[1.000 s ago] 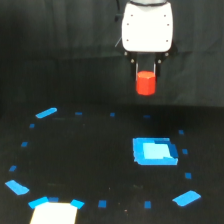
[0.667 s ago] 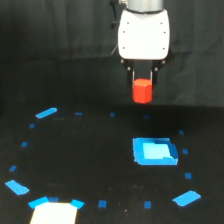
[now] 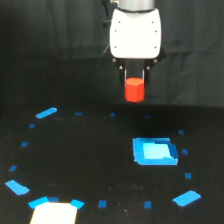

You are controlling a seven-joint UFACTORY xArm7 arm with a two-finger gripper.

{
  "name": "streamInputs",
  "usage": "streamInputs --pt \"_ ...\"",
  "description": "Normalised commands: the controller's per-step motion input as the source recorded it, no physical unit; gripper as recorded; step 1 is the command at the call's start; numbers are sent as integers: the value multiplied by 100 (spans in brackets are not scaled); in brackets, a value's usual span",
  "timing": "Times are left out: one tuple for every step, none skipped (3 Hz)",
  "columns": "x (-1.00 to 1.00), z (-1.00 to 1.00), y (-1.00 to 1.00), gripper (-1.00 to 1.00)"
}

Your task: Pick up the red object from the table

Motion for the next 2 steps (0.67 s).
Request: streamInputs --pt "-22 -28 16 -86" --pt "-56 -35 19 -100"
